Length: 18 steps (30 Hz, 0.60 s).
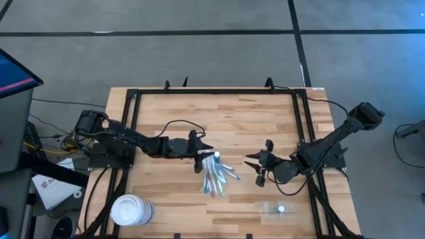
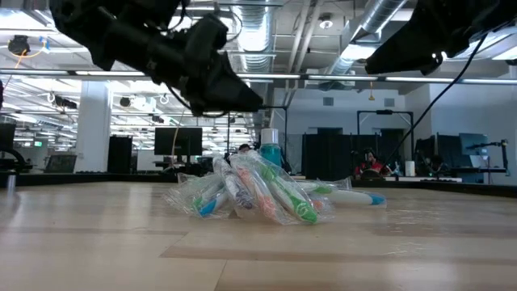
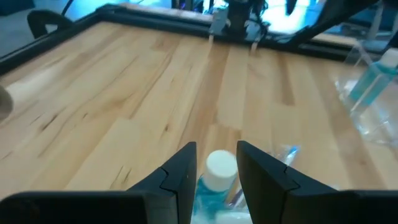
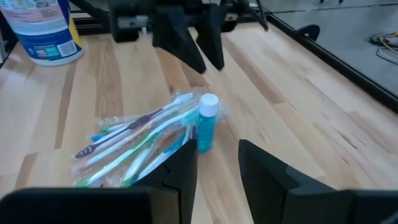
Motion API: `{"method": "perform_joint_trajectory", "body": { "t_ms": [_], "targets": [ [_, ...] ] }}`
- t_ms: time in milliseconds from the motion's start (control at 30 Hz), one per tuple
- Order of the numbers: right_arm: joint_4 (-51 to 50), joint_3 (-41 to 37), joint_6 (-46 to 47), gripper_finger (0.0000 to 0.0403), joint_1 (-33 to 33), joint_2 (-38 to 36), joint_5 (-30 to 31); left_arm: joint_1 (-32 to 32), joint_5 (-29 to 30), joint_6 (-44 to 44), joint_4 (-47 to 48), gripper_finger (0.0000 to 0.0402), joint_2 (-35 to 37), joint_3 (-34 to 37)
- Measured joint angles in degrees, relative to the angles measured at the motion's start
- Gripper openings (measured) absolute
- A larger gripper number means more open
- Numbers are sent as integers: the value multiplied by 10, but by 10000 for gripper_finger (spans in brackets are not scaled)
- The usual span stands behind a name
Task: Pick & Place toothbrushing station
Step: Put the blue mouthwash into the transparent organizer
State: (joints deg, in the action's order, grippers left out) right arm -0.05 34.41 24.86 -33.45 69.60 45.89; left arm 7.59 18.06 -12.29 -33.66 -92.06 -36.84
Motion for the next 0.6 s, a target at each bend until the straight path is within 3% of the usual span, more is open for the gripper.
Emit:
{"method": "perform_joint_trajectory", "body": {
  "t_ms": [200, 600],
  "targets": [
    [-10, 0, 0, 107, 0, 0, -9, 0, 0, 31, -18, 114, -26, 0],
    [-10, 0, 0, 107, 0, 0, -10, 1, -3, 30, -42, 182, -42, 0]
  ]
}}
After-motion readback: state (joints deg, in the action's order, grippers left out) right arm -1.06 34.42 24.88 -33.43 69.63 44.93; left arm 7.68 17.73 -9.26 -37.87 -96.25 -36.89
